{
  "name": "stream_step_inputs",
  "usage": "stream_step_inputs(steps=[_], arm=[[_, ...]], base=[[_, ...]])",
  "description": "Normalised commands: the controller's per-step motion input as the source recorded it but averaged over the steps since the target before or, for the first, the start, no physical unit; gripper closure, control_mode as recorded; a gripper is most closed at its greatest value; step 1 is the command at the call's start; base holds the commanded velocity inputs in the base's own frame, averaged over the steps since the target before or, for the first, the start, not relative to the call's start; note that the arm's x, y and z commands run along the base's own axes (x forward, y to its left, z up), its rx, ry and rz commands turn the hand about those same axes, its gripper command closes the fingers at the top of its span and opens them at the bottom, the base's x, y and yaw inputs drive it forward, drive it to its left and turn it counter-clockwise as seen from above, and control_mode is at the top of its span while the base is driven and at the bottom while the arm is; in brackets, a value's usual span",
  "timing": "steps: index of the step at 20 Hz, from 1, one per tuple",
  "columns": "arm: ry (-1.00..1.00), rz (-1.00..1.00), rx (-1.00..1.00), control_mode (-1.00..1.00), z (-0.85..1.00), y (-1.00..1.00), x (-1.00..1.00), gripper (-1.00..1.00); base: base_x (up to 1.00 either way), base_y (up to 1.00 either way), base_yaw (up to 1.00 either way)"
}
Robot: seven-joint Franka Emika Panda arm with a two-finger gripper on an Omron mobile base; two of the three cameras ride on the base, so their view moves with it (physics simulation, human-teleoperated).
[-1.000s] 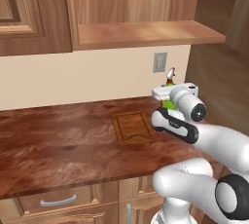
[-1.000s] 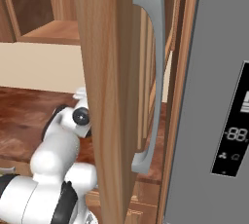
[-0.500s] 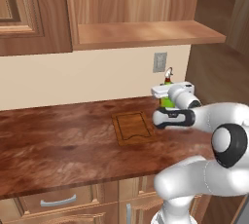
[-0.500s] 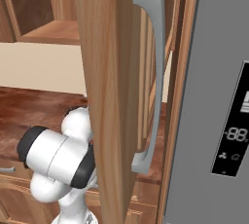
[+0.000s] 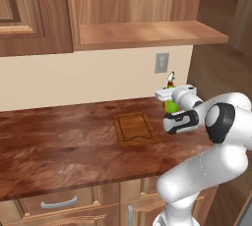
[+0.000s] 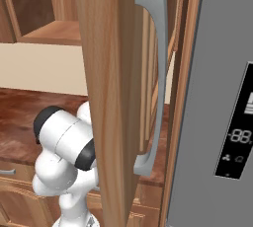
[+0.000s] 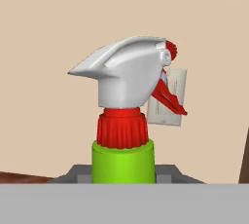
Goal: Grab the spray bottle from the cabinet, then place it next to the cutting board for sanitizing. Then grab the dish brush from the countertop next to the sink and place it next to the cutting board.
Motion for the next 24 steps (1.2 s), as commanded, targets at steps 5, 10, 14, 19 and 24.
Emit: stream_step_inputs(steps=[5,10,14,19,24], arm=[[0.0,0.0,0.02,-1.0,-0.31,0.0,0.0,1.0],[0.01,0.0,0.01,-1.0,-0.39,0.0,0.0,1.0],[0.01,0.0,0.01,-1.0,-0.41,0.0,0.0,1.0],[0.0,0.0,0.0,-1.0,-0.37,0.0,0.0,1.0],[0.0,0.0,0.0,-1.0,-0.44,0.0,0.0,1.0]], base=[[0.0,0.0,0.0],[0.0,0.0,0.0],[0.0,0.0,0.0],[0.0,0.0,0.0],[0.0,0.0,0.0]])
